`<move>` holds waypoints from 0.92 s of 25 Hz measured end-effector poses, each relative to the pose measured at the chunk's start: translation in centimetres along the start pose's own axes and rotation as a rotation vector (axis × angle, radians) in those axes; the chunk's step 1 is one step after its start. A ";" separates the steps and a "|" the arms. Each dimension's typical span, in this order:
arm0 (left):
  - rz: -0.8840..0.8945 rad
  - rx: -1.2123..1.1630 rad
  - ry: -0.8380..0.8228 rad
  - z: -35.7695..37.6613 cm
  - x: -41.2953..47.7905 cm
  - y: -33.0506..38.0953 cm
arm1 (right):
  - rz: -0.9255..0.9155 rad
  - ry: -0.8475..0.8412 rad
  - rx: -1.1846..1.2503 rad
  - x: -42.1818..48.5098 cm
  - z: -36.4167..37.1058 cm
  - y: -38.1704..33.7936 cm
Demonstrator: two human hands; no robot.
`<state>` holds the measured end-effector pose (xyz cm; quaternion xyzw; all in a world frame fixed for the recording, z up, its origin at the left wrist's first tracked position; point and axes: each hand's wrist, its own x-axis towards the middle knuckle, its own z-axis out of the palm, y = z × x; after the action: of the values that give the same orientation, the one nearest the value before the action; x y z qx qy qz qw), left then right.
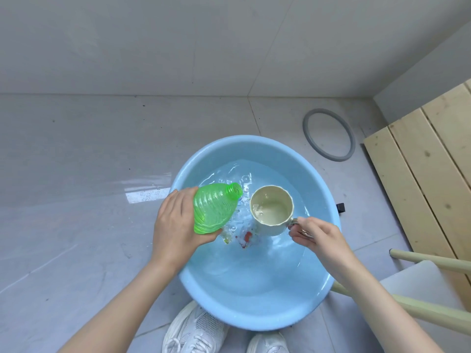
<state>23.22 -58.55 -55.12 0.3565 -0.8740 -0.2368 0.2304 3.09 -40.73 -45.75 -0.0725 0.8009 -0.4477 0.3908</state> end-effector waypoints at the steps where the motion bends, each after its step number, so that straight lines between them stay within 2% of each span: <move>1: -0.001 -0.007 0.003 0.0 0.0 0.0 | -0.008 0.008 0.076 -1.0 -0.1 -0.5; 4: -0.017 -0.045 0.018 -0.3 0.0 0.3 | -0.090 0.034 0.165 -3.7 -0.6 -2.4; 10: -0.040 -0.084 0.071 -0.7 0.0 0.7 | -0.219 0.006 0.092 -5.8 -0.2 -4.5; 19: -0.068 -0.109 0.069 -0.6 -0.1 0.7 | -0.182 0.064 0.021 -5.1 2.9 -3.8; 23: -0.056 -0.087 0.066 -0.3 -0.1 0.4 | -0.222 0.074 -0.068 -5.0 3.3 -4.8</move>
<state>23.31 -58.28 -54.67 0.3780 -0.8445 -0.2690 0.2675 7.62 -43.42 -40.19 -0.1574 0.8165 -0.4634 0.3062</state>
